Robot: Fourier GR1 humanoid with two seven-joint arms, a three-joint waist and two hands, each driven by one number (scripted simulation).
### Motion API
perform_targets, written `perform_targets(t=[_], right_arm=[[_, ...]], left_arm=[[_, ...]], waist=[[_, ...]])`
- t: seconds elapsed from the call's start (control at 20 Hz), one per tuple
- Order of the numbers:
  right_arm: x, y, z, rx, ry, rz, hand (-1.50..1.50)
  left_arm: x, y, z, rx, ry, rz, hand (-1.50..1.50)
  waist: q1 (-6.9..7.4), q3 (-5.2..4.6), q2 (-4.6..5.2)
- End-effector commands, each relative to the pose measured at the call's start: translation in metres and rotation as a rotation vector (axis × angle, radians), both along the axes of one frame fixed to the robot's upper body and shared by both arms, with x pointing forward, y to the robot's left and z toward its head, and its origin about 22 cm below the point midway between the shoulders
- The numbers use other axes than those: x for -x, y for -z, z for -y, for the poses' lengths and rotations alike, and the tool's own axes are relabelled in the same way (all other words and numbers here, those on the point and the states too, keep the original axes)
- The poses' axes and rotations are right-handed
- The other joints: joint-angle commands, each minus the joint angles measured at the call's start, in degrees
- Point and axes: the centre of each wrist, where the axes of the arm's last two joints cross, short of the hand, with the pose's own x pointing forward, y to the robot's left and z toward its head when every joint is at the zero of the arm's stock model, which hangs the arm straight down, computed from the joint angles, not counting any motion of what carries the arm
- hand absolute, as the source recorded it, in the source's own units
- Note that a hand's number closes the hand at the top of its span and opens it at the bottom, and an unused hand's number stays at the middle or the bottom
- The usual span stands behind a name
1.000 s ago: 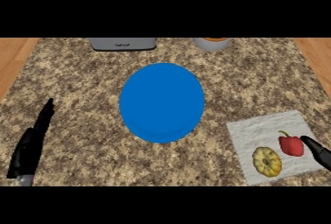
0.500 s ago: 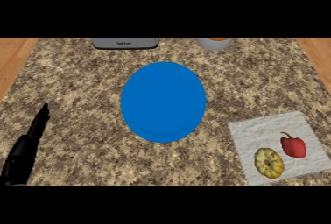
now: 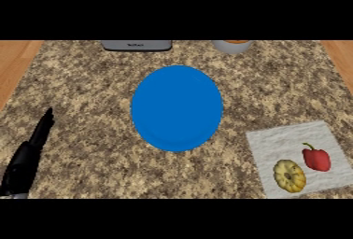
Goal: Pick the bell pepper from the placemat and place it in the plate
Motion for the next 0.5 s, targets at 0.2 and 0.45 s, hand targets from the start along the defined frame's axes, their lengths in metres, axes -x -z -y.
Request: perform_targets(t=[0.2, 0.45], right_arm=[[-0.032, 0.002, 0.008, 0.064, -0.056, -0.286, -1.50], [-0.052, -0.002, 0.020, 0.104, -0.079, -0.420, -1.50]], left_arm=[[-0.005, -0.003, 0.020, -0.003, 0.002, 0.006, 0.00], [0.001, -0.008, -0.001, -0.010, 0.001, -0.004, 0.00]], waist=[[0.20, 0.12, -0.08], [0.13, 0.11, -0.14]])
